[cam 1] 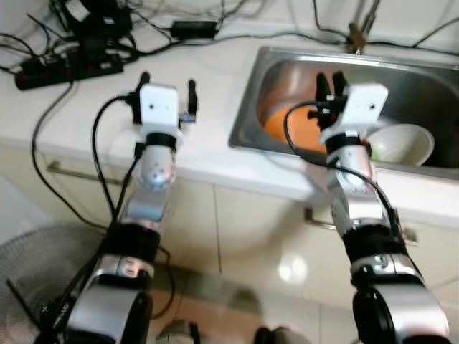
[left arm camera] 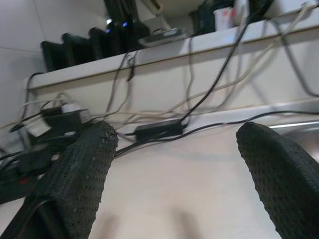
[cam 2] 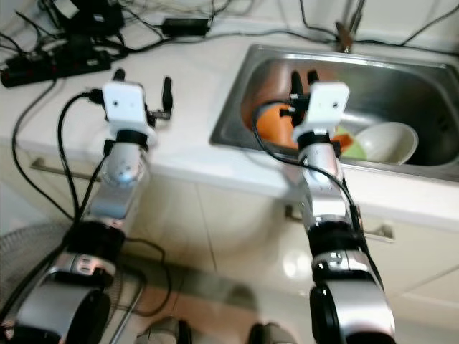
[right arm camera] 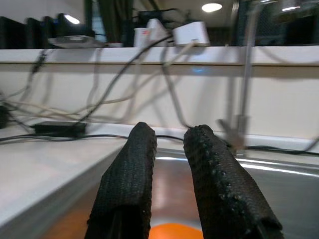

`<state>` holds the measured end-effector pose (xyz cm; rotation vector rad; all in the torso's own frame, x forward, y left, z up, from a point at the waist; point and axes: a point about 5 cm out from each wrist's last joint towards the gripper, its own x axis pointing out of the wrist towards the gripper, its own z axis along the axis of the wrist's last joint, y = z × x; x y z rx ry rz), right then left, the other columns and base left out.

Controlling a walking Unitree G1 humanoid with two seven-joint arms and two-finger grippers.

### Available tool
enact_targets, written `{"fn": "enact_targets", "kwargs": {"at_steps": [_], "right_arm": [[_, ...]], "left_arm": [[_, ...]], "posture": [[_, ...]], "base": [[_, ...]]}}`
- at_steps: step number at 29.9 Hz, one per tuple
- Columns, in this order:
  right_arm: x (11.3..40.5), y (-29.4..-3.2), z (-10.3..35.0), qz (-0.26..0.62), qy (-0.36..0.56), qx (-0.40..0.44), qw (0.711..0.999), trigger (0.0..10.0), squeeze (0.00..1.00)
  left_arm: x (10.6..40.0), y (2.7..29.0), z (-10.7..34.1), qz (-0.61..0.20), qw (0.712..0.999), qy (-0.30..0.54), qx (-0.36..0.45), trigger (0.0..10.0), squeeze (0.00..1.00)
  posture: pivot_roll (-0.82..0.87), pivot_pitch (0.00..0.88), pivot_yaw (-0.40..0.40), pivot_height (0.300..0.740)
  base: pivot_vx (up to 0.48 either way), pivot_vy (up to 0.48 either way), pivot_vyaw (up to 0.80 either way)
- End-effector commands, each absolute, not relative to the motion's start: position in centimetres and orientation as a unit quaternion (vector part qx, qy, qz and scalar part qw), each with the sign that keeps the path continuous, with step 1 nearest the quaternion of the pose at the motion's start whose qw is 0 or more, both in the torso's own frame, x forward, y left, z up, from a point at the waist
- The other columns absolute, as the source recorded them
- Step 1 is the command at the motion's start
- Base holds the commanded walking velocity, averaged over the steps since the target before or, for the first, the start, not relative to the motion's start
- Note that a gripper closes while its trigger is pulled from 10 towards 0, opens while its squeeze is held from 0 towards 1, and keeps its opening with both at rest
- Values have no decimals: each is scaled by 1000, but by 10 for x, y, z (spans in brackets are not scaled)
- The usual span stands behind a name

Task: Kitchen organization

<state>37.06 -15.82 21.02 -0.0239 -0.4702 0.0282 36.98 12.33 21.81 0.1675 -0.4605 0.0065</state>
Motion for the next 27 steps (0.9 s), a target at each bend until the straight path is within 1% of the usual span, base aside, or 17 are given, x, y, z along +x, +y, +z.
{"fn": "enact_targets", "kwargs": {"at_steps": [1,27], "right_arm": [[370,-151,213,25,-237,-12,971,10000,0],[370,-155,210,18,-233,-14,972,10000,0]], "left_arm": [[371,130,216,16,970,-225,88,10000,0],[371,127,220,11,969,-231,83,10000,0]], "posture": [[102,107,37,740],[101,111,42,740]], "base": [[0,-480,0],[0,-480,0]]}}
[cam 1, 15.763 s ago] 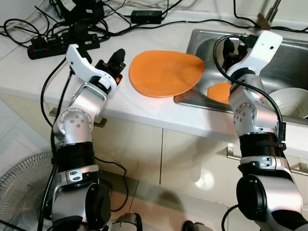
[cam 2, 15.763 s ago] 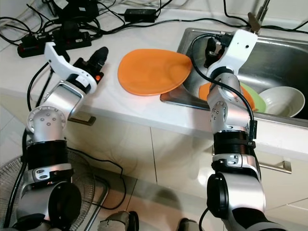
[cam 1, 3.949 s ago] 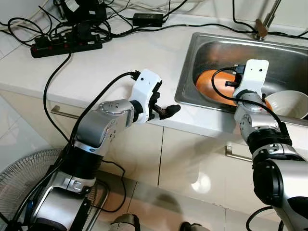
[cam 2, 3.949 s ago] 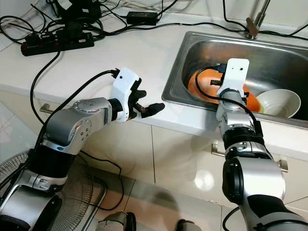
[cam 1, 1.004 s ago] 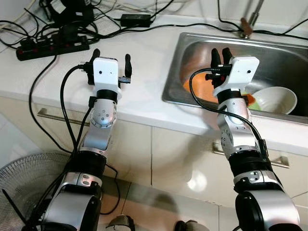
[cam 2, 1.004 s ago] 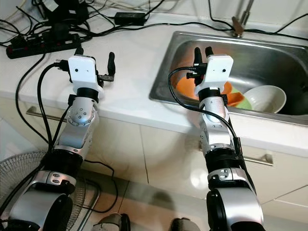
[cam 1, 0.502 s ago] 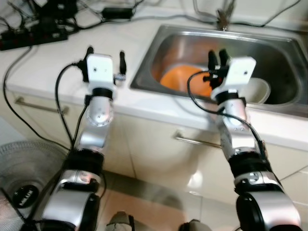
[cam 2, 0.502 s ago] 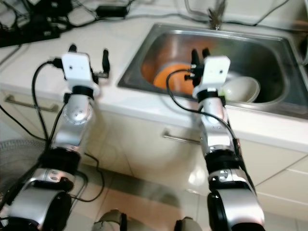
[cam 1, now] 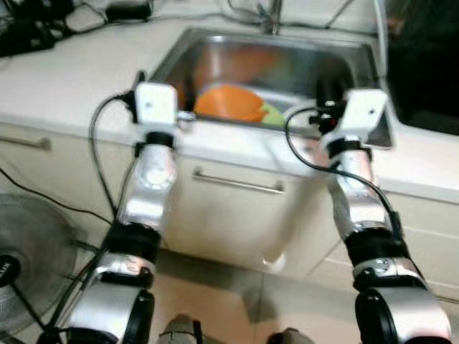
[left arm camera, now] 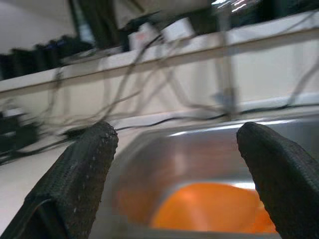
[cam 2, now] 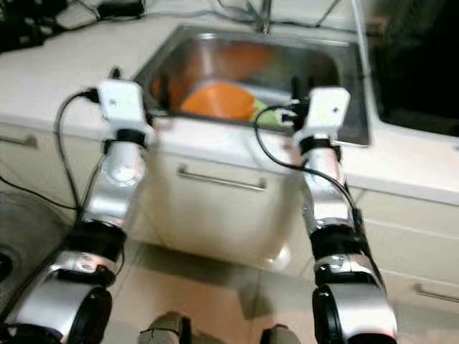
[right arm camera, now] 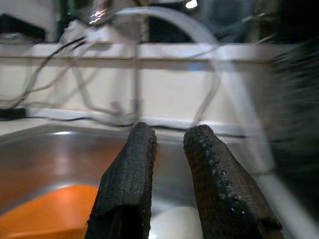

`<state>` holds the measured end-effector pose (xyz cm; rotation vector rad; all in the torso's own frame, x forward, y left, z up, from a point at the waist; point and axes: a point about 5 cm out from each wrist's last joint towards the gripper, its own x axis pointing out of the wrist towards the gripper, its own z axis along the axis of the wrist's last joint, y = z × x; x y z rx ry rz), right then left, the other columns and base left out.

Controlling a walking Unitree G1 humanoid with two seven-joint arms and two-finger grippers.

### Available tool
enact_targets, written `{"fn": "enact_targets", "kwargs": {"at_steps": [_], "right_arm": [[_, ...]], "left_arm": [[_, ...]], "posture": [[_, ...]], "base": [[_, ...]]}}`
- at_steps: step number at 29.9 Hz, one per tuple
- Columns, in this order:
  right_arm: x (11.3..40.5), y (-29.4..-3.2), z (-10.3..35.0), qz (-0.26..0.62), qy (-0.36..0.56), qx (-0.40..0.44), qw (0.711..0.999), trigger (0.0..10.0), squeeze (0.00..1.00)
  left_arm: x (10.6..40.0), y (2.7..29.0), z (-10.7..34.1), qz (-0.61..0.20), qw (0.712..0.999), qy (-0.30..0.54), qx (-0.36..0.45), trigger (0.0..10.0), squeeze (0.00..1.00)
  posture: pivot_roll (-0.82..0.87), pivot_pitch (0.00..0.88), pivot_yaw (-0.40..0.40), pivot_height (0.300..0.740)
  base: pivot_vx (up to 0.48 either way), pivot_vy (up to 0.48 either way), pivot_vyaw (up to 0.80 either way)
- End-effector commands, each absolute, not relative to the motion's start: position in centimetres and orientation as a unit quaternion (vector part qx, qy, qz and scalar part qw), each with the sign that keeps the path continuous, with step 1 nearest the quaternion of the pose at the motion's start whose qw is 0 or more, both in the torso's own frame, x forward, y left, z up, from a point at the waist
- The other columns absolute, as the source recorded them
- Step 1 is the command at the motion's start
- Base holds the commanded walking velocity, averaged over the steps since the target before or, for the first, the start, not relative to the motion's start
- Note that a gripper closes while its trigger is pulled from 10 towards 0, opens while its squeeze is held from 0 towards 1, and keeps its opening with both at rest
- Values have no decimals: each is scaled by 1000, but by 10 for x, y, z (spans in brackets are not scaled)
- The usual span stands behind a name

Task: Kitchen organization

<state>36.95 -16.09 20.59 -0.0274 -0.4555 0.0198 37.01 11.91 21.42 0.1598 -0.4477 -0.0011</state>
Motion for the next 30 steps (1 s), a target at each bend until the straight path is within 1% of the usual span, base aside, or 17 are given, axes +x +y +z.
{"fn": "enact_targets", "kwargs": {"at_steps": [1,6,18,28,30], "right_arm": [[370,-155,210,18,-233,-14,972,10000,0],[370,-154,210,20,-233,-14,972,10000,0],[370,-155,209,21,-231,-15,973,10000,0],[371,-155,208,18,-223,-15,974,10000,0],[371,-155,208,19,-220,-12,975,10000,0]], "left_arm": [[371,127,220,10,969,-231,83,10000,0],[370,127,220,10,969,-233,81,10000,0],[368,122,219,-3,970,-233,66,10000,0],[368,123,217,-3,971,-229,62,10000,0],[368,124,217,-1,972,-228,62,10000,0]], "posture": [[101,111,42,740],[101,112,41,740],[96,106,39,740],[97,105,37,740],[98,106,36,740]], "base": [[0,-480,0],[0,-480,0],[0,0,0],[0,0,0],[0,0,-613]]}}
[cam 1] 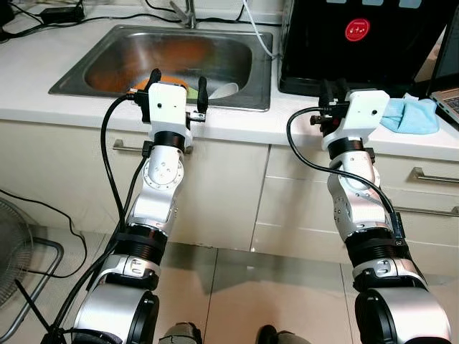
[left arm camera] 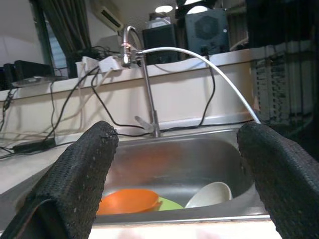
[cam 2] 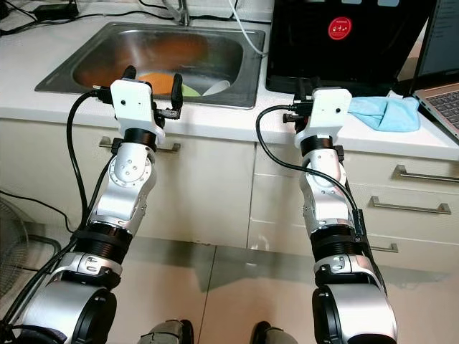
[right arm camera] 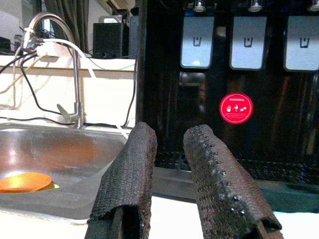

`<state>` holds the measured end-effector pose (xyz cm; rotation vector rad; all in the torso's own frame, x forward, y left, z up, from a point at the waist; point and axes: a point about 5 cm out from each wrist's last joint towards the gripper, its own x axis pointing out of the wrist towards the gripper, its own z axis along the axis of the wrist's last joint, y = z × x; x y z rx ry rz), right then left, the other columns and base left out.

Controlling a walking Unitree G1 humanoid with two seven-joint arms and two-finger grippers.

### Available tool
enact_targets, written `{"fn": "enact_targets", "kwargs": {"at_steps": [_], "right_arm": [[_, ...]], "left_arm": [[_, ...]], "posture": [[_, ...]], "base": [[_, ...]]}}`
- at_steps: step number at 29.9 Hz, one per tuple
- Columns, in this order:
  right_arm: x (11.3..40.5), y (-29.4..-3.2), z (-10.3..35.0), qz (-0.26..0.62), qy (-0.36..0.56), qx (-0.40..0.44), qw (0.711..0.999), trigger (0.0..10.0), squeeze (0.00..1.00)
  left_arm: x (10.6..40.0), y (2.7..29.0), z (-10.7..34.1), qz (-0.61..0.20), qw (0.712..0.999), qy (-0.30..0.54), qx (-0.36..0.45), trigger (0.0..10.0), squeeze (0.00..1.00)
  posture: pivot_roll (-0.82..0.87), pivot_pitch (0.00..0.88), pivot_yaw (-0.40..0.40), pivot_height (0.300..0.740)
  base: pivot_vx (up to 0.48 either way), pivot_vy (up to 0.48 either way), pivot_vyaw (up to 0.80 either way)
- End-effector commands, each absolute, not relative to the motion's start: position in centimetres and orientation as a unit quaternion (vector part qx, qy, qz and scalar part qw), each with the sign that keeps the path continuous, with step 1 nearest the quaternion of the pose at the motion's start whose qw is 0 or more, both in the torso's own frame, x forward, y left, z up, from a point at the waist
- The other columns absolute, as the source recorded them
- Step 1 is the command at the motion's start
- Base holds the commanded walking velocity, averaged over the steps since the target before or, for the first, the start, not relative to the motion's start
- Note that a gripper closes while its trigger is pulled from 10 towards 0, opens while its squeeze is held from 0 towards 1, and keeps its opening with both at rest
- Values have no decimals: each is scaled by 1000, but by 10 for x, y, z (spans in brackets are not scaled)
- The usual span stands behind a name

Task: Kitchen organization

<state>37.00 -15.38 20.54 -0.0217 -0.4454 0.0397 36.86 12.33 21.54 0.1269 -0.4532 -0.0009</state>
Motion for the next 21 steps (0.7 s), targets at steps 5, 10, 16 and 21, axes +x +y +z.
{"fn": "enact_targets", "kwargs": {"at_steps": [5,10,16,21], "right_arm": [[371,-154,206,21,-216,-13,976,10000,0],[370,-154,205,25,-217,-6,976,10000,0],[371,-154,206,25,-219,-13,975,10000,0],[371,-154,206,25,-218,-13,976,10000,0]], "left_arm": [[368,126,216,2,972,-225,62,10000,0],[369,128,216,4,973,-222,62,10000,0],[369,129,216,6,973,-221,62,10000,0],[369,129,216,6,973,-221,62,10000,0]], "posture": [[98,109,35,740],[100,114,34,740],[100,114,35,740],[99,112,34,740]], "base": [[0,0,-800],[0,0,-800],[0,0,-133],[0,0,0]]}}
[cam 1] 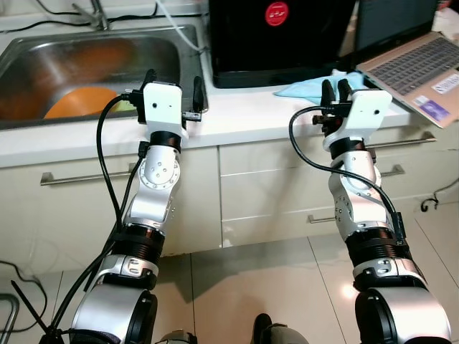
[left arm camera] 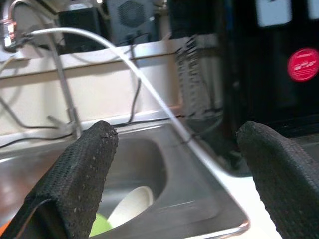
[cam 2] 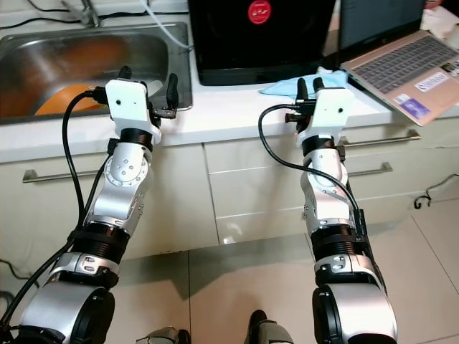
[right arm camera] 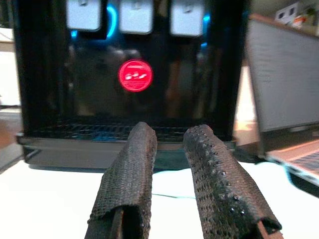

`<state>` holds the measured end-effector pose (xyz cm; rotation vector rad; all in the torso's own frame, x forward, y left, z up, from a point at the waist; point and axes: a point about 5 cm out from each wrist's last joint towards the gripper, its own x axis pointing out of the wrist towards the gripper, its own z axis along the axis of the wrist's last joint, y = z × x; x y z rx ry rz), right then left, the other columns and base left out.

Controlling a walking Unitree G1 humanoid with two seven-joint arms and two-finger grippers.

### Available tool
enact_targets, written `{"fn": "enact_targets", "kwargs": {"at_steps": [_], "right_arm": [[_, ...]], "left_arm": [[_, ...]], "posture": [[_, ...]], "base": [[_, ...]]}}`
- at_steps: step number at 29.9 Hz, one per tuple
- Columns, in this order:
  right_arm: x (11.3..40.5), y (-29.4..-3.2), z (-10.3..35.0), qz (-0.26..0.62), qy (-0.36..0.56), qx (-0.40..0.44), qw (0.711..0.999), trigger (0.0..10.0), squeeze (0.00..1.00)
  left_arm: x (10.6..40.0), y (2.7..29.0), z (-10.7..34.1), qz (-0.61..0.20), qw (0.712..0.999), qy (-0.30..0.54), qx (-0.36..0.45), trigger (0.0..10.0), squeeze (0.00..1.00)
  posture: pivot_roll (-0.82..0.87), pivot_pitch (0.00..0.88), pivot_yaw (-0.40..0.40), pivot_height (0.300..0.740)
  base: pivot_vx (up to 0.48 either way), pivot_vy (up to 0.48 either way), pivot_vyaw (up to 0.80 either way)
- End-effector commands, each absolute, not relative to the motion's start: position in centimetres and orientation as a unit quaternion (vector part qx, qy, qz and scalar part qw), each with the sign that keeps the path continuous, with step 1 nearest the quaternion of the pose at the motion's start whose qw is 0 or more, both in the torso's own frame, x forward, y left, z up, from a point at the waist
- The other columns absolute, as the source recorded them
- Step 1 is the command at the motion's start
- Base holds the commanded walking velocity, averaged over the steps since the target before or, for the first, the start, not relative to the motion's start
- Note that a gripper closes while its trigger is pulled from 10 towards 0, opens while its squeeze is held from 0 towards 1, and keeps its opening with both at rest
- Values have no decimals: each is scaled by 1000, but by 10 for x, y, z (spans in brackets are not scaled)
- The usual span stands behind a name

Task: Kitchen organization

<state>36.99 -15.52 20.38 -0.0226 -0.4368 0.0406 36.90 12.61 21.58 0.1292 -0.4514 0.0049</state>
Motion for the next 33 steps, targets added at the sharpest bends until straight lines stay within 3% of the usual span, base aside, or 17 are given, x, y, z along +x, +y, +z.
{"fn": "enact_targets", "kwargs": {"at_steps": [1,33], "right_arm": [[371,-154,206,25,-218,-13,976,10000,0],[371,-152,206,27,-218,-12,976,10000,0]], "left_arm": [[369,129,215,6,973,-220,63,10000,0],[369,131,214,9,974,-217,62,10000,0]], "posture": [[98,113,35,740],[97,109,35,740]], "base": [[0,0,0],[0,0,0]]}}
